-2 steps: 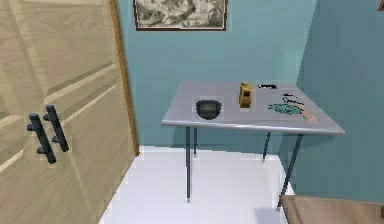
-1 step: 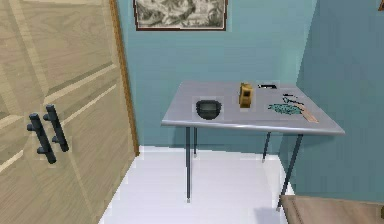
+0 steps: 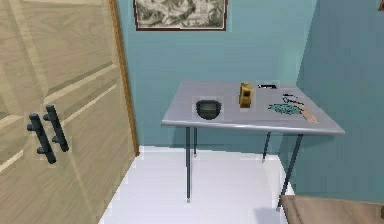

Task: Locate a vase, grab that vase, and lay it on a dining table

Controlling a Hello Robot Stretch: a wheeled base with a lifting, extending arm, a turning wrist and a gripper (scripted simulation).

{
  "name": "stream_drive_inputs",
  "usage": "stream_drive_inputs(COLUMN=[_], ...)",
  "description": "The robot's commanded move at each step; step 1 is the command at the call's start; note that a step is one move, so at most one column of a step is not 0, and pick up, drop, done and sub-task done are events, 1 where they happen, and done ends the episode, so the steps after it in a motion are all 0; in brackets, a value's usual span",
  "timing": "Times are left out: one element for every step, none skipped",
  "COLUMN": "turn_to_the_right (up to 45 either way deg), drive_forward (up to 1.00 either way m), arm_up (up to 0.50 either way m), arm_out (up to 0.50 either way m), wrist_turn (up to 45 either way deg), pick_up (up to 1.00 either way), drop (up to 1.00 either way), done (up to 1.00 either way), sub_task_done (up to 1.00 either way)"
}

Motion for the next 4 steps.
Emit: stream_drive_inputs(turn_to_the_right=[0.0,0.0,0.0,0.0], drive_forward=[0.00,0.00,0.00,0.00], arm_up=[0.00,0.00,0.00,0.00], arm_out=[0.00,0.00,0.00,0.00], wrist_turn=[45.0,45.0,45.0,27.0], pick_up=[0.00,0.00,0.00,0.00], drop=[0.00,0.00,0.00,0.00], done=[0.00,0.00,0.00,0.00], sub_task_done=[0.00,0.00,0.00,0.00])
